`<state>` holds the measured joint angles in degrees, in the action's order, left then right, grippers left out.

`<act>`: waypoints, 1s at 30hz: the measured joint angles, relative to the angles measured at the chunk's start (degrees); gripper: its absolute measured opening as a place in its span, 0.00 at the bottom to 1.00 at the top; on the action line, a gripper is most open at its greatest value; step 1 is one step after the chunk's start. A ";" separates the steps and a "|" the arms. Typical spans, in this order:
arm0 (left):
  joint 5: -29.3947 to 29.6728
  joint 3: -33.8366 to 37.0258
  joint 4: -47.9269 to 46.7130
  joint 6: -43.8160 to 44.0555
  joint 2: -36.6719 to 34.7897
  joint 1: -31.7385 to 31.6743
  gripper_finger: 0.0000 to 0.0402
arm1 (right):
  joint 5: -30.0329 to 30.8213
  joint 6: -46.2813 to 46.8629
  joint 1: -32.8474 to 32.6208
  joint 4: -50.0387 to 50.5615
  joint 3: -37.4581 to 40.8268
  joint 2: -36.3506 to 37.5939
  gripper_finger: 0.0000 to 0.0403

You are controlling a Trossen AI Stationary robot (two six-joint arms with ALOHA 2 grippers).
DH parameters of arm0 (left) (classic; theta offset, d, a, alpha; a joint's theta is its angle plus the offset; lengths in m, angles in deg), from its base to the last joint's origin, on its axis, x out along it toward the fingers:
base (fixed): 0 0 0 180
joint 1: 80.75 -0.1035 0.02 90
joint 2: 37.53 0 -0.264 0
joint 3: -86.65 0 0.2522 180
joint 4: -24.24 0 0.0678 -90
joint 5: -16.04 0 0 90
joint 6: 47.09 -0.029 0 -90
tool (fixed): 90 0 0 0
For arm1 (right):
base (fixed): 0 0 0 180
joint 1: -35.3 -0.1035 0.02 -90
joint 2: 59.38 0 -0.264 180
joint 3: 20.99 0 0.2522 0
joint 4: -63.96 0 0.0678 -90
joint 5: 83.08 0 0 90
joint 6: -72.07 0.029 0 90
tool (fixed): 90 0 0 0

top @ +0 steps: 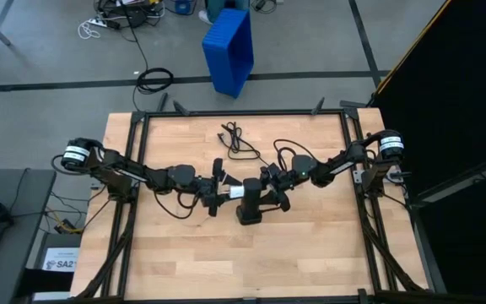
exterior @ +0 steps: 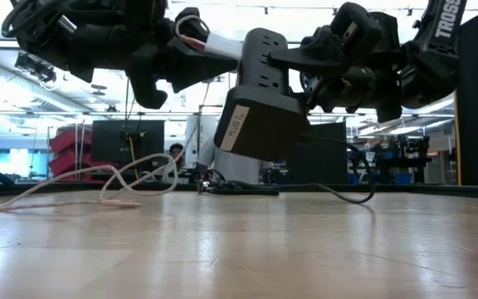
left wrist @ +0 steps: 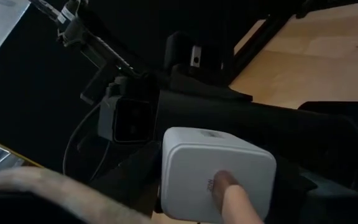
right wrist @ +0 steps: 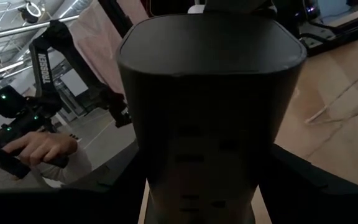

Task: Insert USB
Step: Insert the white charger adapter into the black outlet

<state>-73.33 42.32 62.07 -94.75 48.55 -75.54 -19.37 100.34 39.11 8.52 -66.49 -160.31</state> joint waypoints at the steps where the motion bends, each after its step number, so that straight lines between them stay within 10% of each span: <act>1: 0.45 0.03 -0.04 0.04 0.00 0.00 0.49 | -0.07 -0.15 0.13 0.17 0.00 0.00 0.55; 30: 14.89 0.25 -8.01 6.41 -2.06 0.04 0.49 | -2.09 -4.25 6.42 4.60 3.09 6.41 0.55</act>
<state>-58.44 42.57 54.07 -88.34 46.50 -75.49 -21.46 96.08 45.53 13.12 -63.41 -153.90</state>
